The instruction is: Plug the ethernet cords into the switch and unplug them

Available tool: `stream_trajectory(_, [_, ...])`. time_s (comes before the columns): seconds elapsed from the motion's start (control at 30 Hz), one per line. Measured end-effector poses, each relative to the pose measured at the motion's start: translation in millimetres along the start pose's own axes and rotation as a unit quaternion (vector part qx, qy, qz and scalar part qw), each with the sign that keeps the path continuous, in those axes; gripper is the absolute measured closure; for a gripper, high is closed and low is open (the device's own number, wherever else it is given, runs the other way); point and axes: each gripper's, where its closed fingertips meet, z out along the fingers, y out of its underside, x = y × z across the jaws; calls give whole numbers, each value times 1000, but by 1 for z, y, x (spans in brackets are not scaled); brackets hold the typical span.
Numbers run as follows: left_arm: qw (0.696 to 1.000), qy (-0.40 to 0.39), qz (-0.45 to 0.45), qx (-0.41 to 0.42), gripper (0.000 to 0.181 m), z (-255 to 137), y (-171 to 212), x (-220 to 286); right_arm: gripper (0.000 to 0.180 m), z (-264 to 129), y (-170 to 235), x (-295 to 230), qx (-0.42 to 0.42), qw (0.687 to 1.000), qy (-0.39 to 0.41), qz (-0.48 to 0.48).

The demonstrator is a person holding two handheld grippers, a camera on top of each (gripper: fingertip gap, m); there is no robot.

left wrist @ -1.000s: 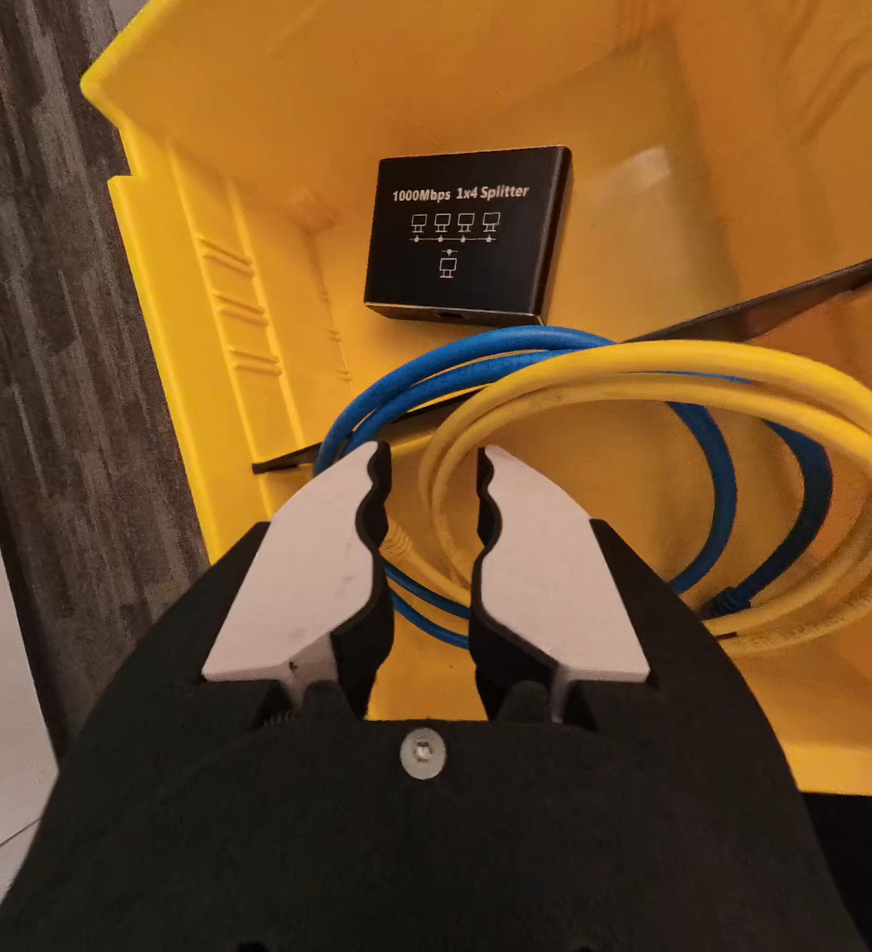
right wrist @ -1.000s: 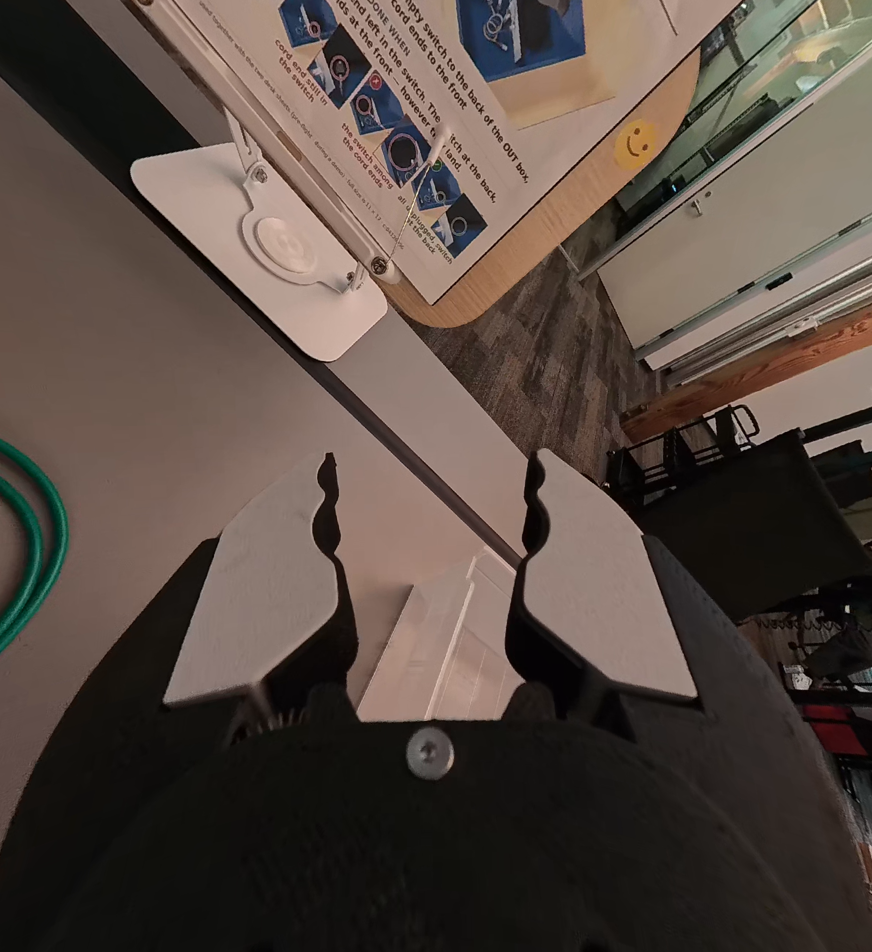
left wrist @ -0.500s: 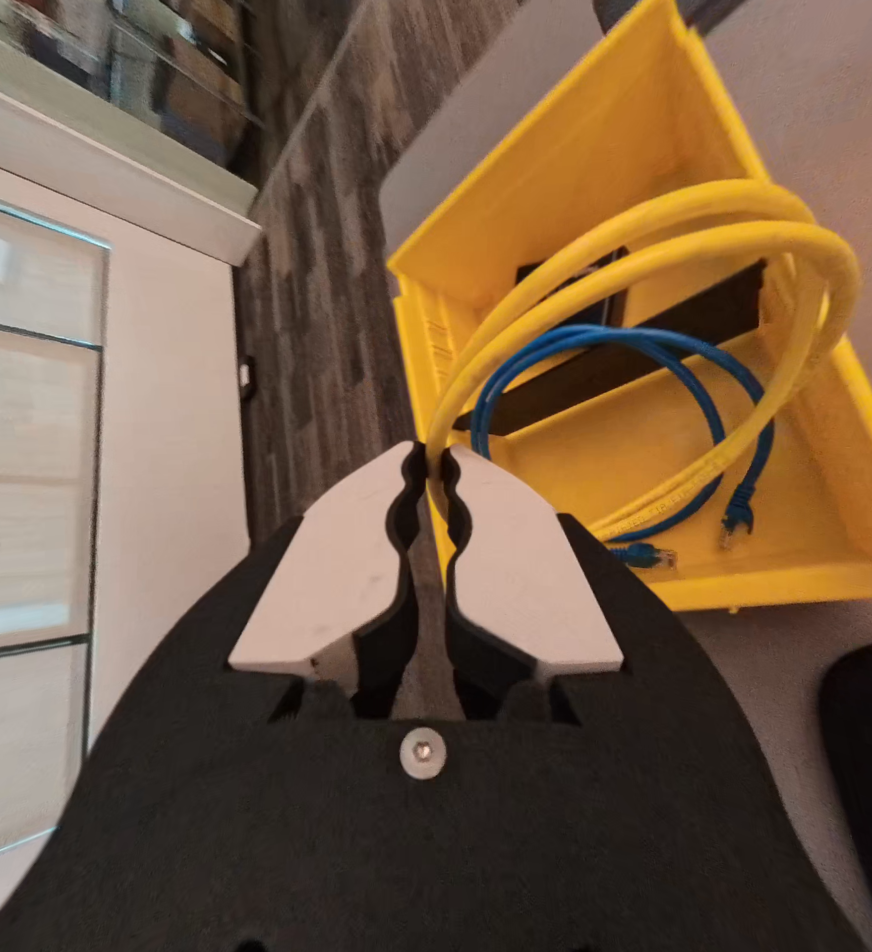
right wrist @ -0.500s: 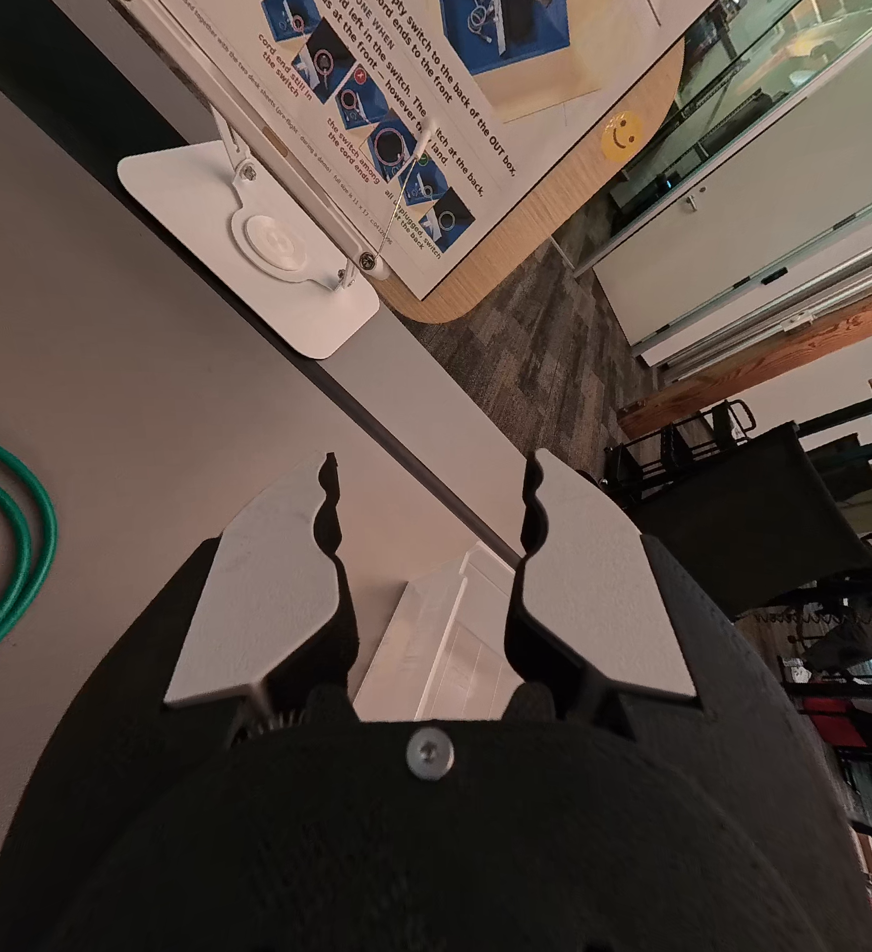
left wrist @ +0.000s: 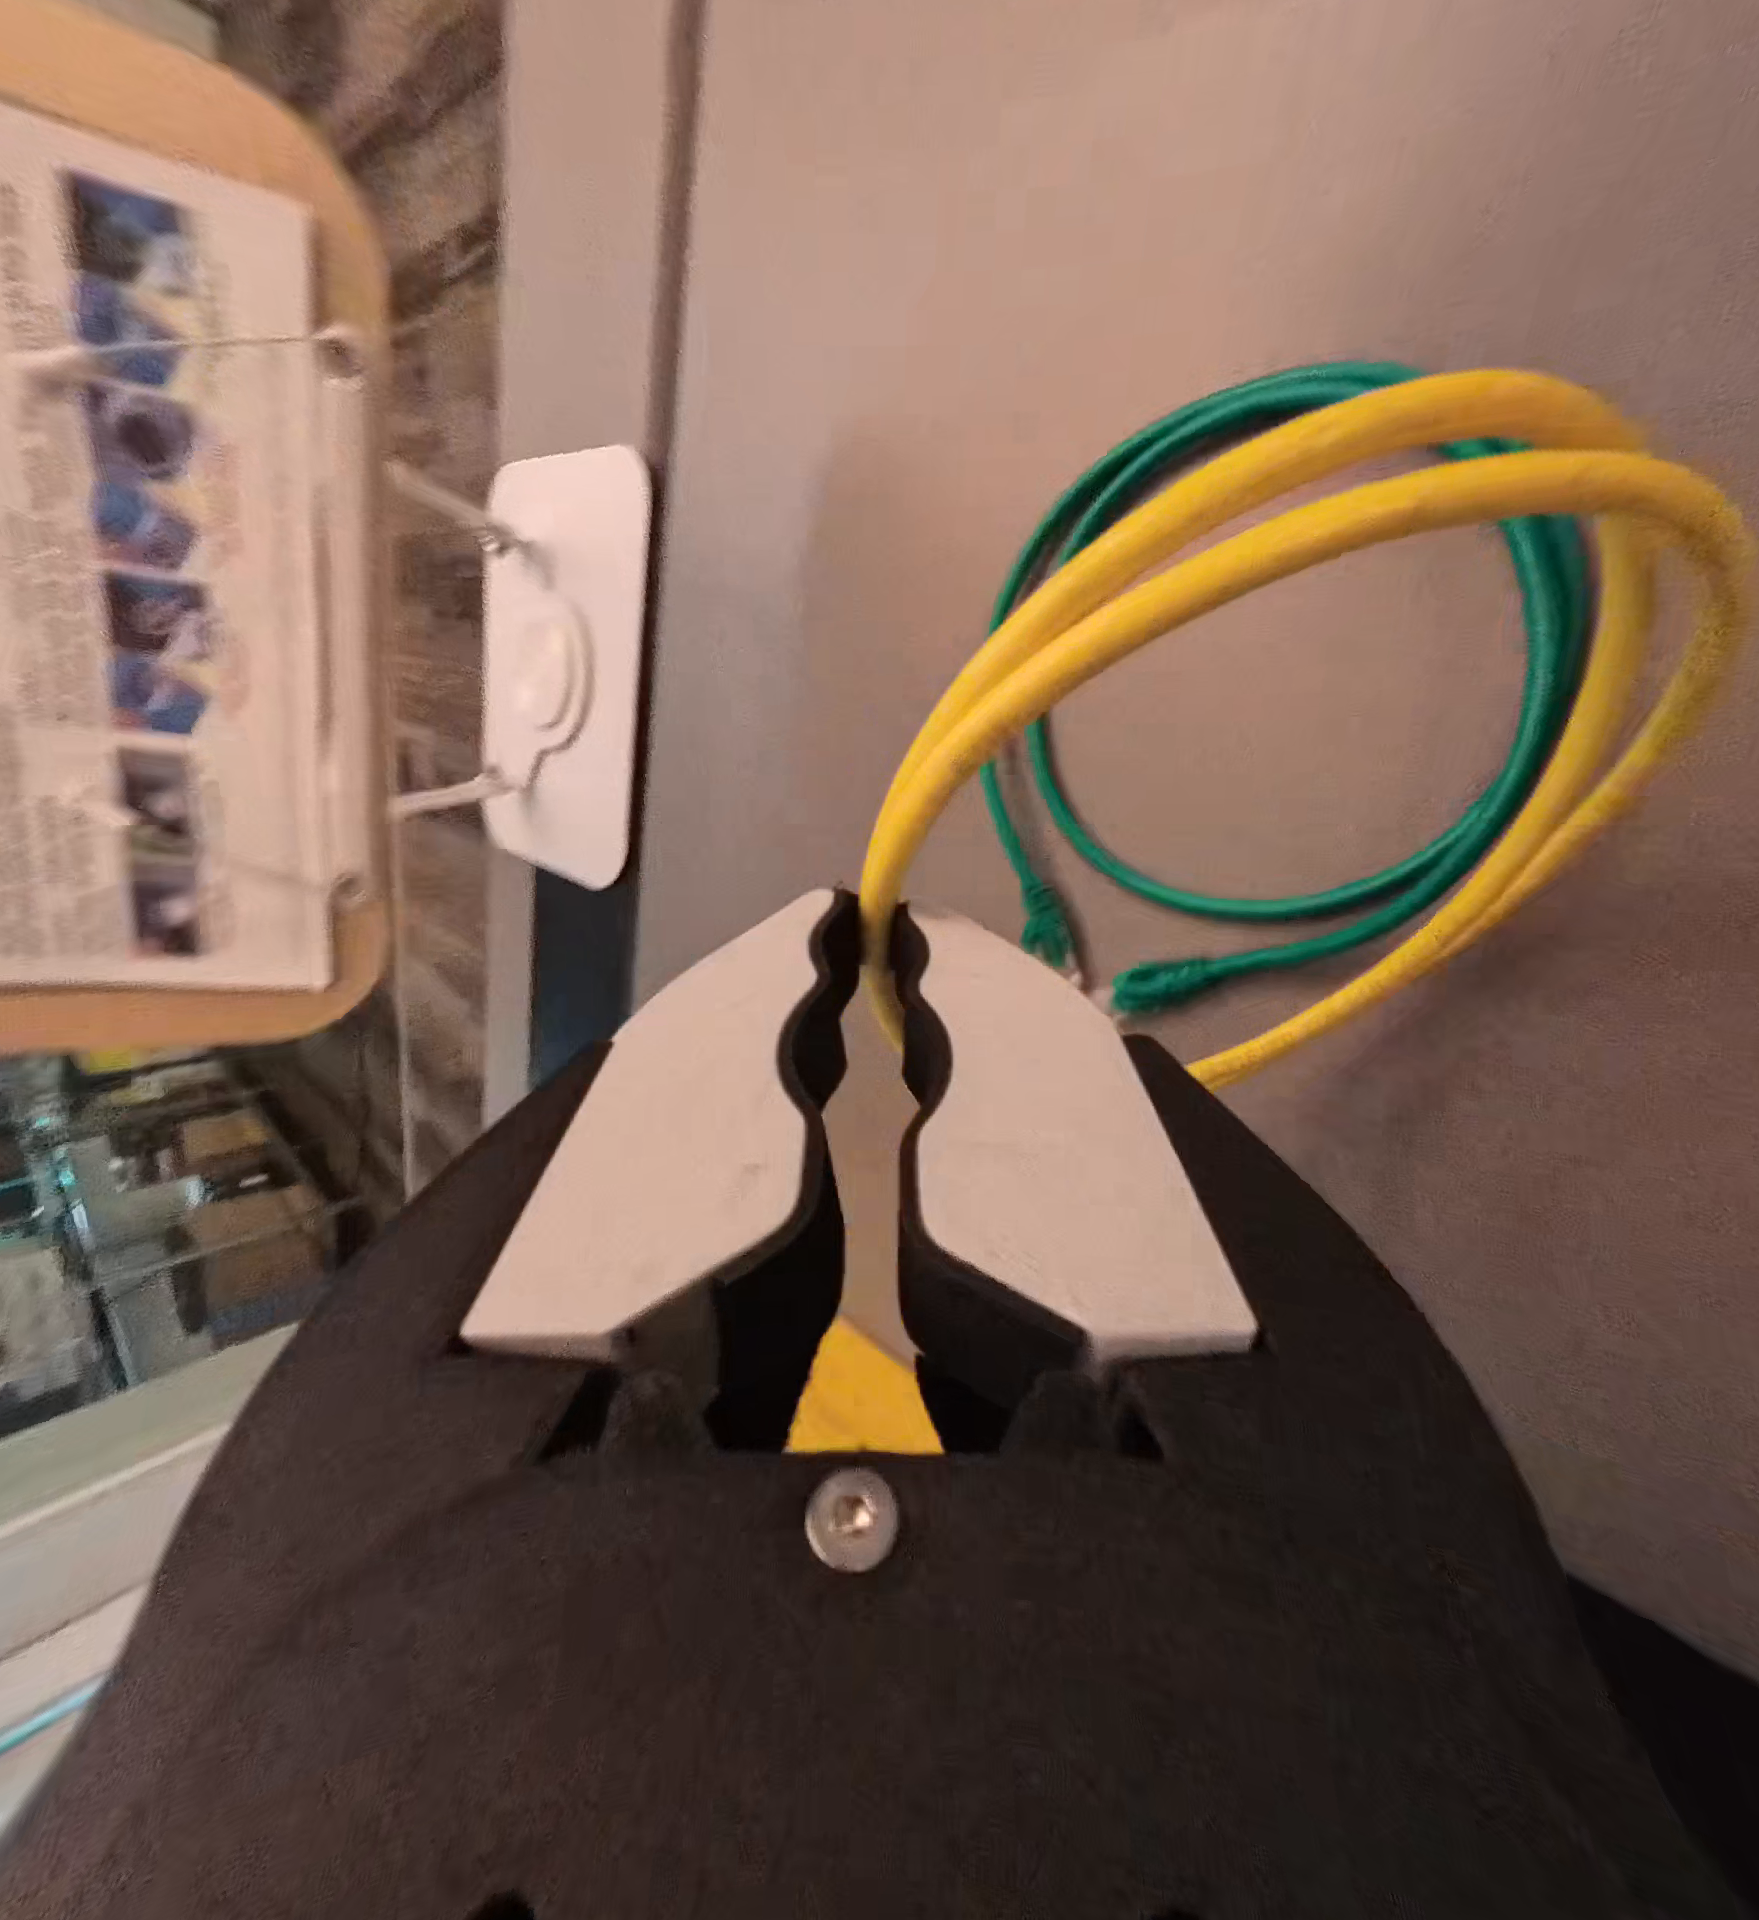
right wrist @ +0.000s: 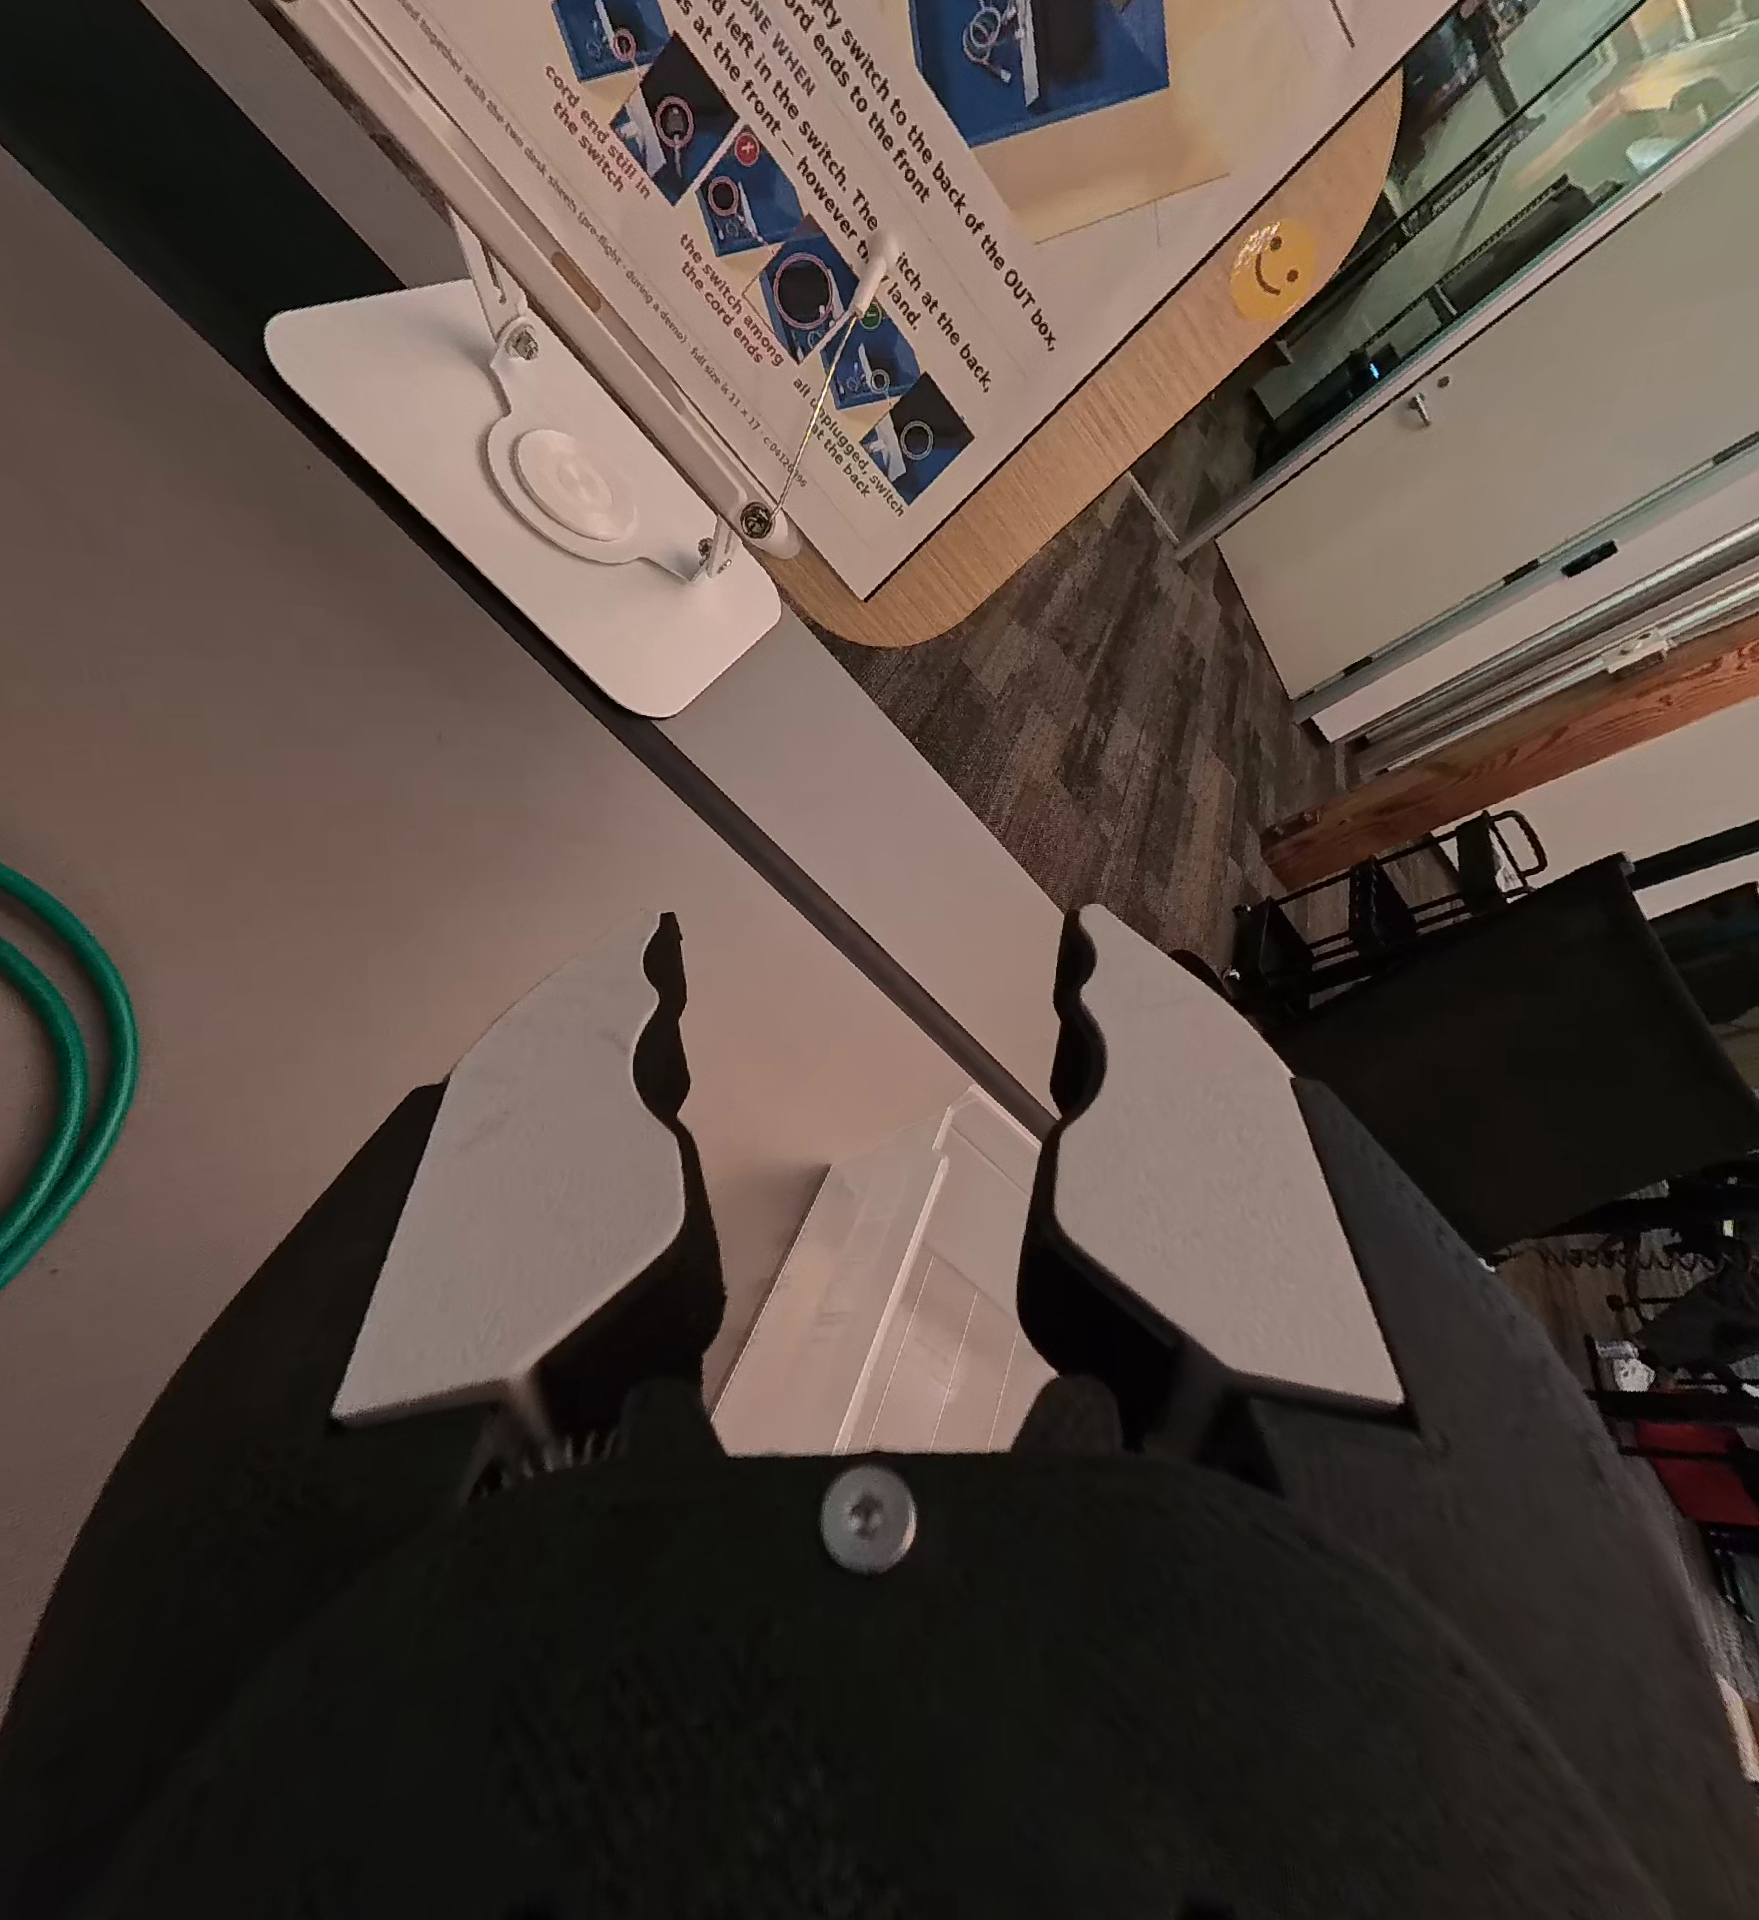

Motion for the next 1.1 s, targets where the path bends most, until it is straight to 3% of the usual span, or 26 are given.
stream_trajectory(0.03, [1000, 31, 3, -1, 175, 23, -7, 13, 110, 0, 0, 0, -1, 1000, -1, 0])
stream_trajectory(0.13, [998, 60, -14, 13, 175, 78, -19, 34, 110, 2, 1, -1, -2, 1000, -4, 0])
stream_trajectory(0.23, [995, 56, -70, 53, 173, 107, -30, 38, 110, 5, 3, -2, -7, 1000, -6, -2])
stream_trajectory(0.33, [992, 26, -109, 52, 144, 103, -21, 15, 110, 7, 6, -3, -14, 1000, -7, -5])
stream_trajectory(0.4, [988, -12, -144, 61, 142, 79, -7, -22, 110, 7, 6, -3, -15, 1000, -6, -5])
stream_trajectory(0.5, [954, -109, -255, 112, 138, 11, 52, -106, 110, 6, 6, -3, -13, 1000, -7, -5])
stream_trajectory(0.57, [912, -174, -353, 112, 136, -33, 135, -147, 110, 5, 5, -3, -12, 1000, -6, -5])
stream_trajectory(0.6, [892, -191, -395, 103, 135, -46, 180, -154, 110, 5, 4, -3, -11, 1000, -7, -5])
stream_trajectory(0.67, [864, -208, -449, 96, 150, -60, 252, -152, 111, 6, 4, -4, -10, 1000, -8, -6])
stream_trajectory(0.73, [858, -219, -458, 84, 146, -58, 294, -141, 111, 7, 4, -6, -13, 1000, -11, -9])
stream_trajectory(0.8, [859, -202, -467, 61, 137, -44, 315, -127, 111, 9, 7, -8, -20, 1000, -12, -15])
stream_trajectory(1.0, [890, -133, -436, 3, 131, 7, 330, -91, 111, 13, 12, -12, -34, 999, -15, -23])
stream_trajectory(1.1, [884, -114, -453, 29, 127, 7, 330, -87, 111, 15, 12, -16, -38, 999, -17, -29])
